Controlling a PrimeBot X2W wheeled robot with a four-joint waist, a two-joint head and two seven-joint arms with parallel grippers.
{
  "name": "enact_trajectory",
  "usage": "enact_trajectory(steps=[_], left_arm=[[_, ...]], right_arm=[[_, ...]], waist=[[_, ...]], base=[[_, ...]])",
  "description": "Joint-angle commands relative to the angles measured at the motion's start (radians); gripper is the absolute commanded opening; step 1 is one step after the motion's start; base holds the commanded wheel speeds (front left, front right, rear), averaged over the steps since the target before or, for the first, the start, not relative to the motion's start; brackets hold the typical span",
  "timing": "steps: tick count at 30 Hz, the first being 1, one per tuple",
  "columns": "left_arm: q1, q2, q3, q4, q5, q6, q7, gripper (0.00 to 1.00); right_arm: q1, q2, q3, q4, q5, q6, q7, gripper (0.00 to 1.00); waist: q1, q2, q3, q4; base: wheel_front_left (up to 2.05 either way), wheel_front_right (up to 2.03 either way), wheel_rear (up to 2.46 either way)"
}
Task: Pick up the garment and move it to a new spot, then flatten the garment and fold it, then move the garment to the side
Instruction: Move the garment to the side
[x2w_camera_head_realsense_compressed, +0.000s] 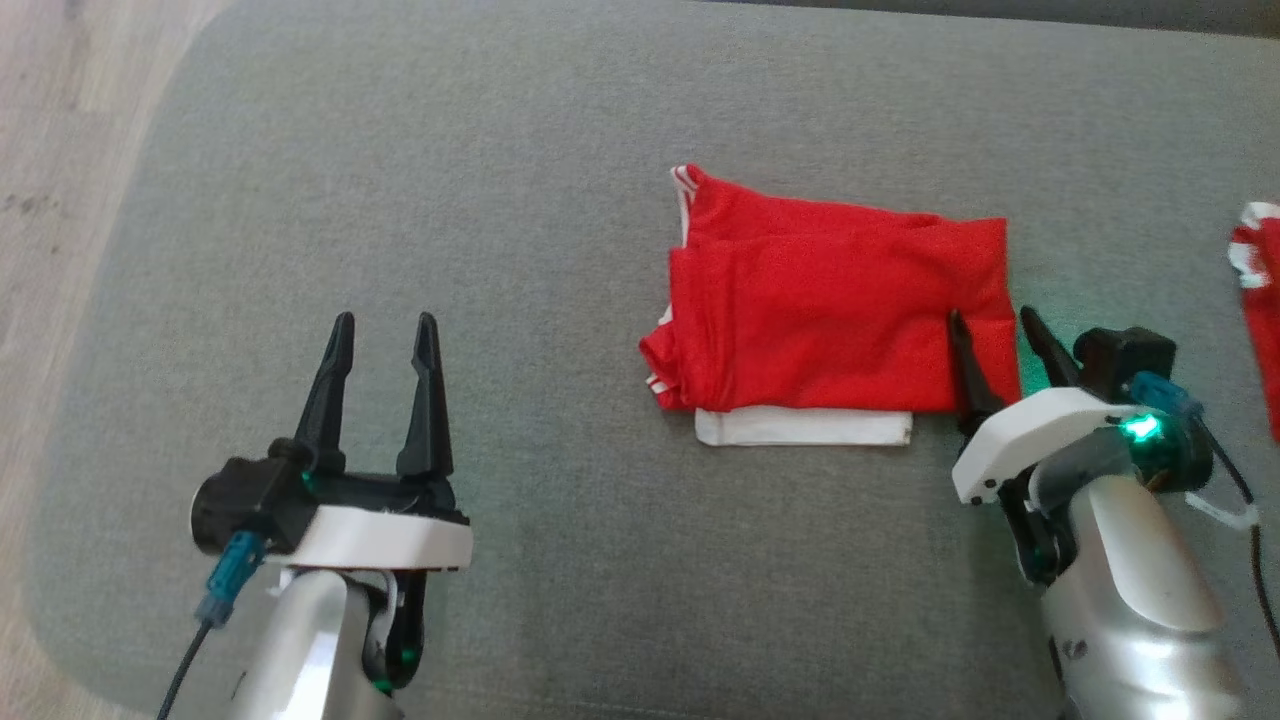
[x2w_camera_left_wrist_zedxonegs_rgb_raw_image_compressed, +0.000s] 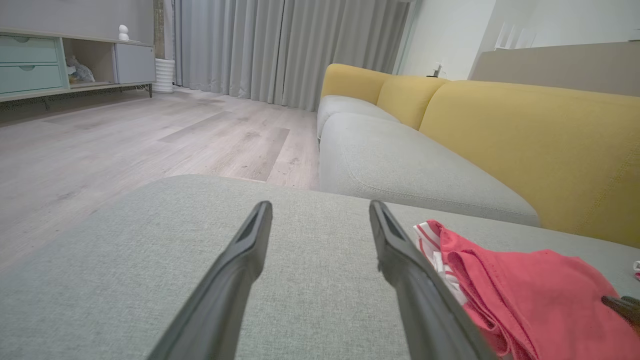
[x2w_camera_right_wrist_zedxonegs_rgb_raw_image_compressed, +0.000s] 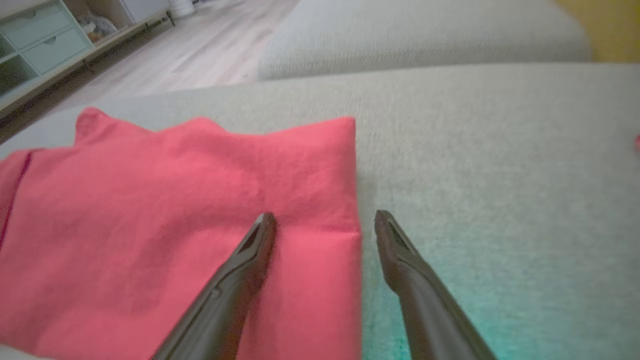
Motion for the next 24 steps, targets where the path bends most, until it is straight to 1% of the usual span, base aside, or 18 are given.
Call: enact_trajectory(steps=[1, 4, 10, 11, 12, 18, 24], left_arm=[[-0.039, 0.006, 0.018, -0.027, -0.005, 0.008, -0.005, 1.00], [-0.042, 0.006, 0.016, -0.027, -0.008, 0.010, -0.005, 1.00], [-0.049, 0.006, 0.015, -0.028, -0.008, 0.014, -0.005, 1.00], [-0.049, 0.006, 0.014, -0.025, -0.006, 0.013, -0.005, 1.00], [-0.050, 0.006, 0.014, -0.023, -0.004, 0.013, -0.005, 1.00], [-0.047, 0.006, 0.014, -0.018, 0.008, 0.008, -0.005, 1.00], [-0.041, 0.006, -0.007, -0.022, 0.014, 0.006, -0.005, 1.00]], right_arm=[[-0.040, 0.000, 0.020, 0.011, 0.003, -0.001, 0.018, 1.00], [-0.056, 0.000, 0.040, 0.059, 0.010, -0.001, 0.040, 1.00], [-0.101, 0.000, 0.077, 0.149, -0.027, -0.001, 0.065, 1.00], [-0.108, 0.000, 0.080, 0.158, -0.027, -0.001, 0.061, 0.39], [-0.113, 0.000, 0.087, 0.163, -0.032, -0.001, 0.053, 0.00], [-0.136, 0.000, 0.103, 0.173, -0.068, -0.001, -0.018, 0.00], [-0.139, 0.000, 0.094, 0.124, -0.187, -0.001, -0.064, 0.00]], waist=[[-0.0001, 0.0000, 0.012, 0.017], [-0.0001, 0.0000, 0.018, 0.024], [-0.0001, 0.0000, 0.035, 0.025], [-0.0001, 0.0000, 0.034, 0.024], [-0.0001, 0.0000, 0.032, 0.022], [-0.0001, 0.0000, 0.000, -0.016], [-0.0001, 0.0000, -0.039, -0.087]], base=[[0.00, 0.00, 0.00], [0.00, 0.00, 0.00], [0.00, 0.00, 0.00], [0.00, 0.00, 0.00], [0.00, 0.00, 0.00], [0.00, 0.00, 0.00], [0.00, 0.00, 0.00]])
